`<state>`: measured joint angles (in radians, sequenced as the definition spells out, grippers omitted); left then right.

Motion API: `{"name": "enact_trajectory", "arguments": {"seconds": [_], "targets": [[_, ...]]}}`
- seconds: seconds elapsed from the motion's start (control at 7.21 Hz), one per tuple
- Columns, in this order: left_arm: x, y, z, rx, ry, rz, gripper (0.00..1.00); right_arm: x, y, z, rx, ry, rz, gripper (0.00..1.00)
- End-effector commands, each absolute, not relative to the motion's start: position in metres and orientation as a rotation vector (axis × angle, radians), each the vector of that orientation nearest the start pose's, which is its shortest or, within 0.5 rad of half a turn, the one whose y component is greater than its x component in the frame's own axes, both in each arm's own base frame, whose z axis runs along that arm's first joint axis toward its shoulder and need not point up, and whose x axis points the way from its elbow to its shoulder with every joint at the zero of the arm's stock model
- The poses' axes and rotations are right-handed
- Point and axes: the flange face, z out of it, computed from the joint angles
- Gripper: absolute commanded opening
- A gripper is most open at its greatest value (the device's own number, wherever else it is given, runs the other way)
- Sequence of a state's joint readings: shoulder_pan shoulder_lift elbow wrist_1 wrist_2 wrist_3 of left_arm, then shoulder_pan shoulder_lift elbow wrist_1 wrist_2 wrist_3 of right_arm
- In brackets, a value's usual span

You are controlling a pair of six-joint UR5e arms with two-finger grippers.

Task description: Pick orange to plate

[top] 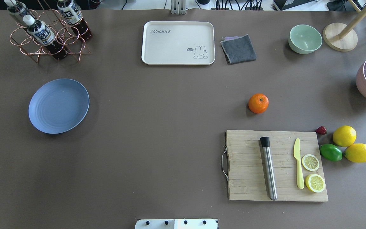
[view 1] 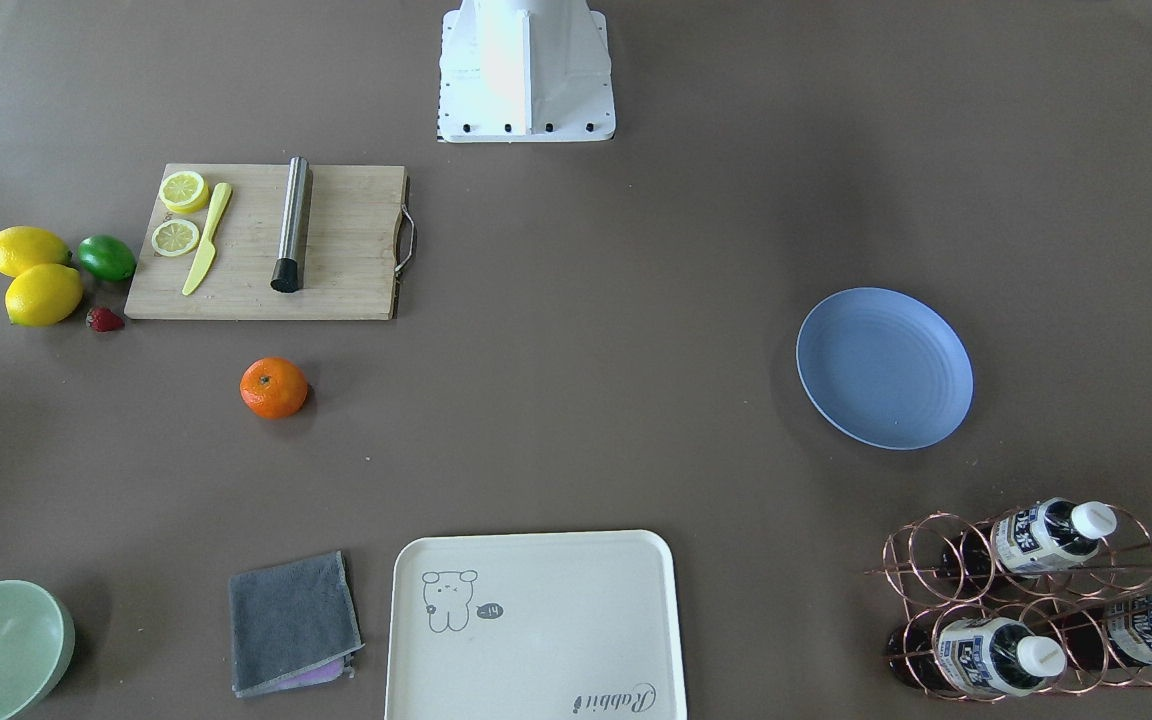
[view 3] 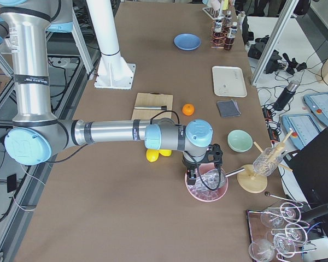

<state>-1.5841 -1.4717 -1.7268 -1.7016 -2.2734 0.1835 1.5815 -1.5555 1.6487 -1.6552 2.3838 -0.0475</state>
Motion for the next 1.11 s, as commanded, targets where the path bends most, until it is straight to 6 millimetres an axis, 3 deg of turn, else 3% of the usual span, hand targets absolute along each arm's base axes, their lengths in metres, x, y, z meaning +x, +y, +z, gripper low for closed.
{"name": "enact_trajectory", "arguments": {"seconds": [0.0, 0.97], "targets": [[-0.0739, -0.4584, 0.6235, 0.240, 0.682, 0.229, 0.98, 0.0662, -0.4966, 0.6182, 0.032, -0.814, -0.039, 1.00], [-0.0736, -0.4597, 0.6173, 0.255, 0.684, 0.230, 0.98, 0.0604, -0.4934, 0.6123, 0.047, -0.809, -0.069, 1.00]]}}
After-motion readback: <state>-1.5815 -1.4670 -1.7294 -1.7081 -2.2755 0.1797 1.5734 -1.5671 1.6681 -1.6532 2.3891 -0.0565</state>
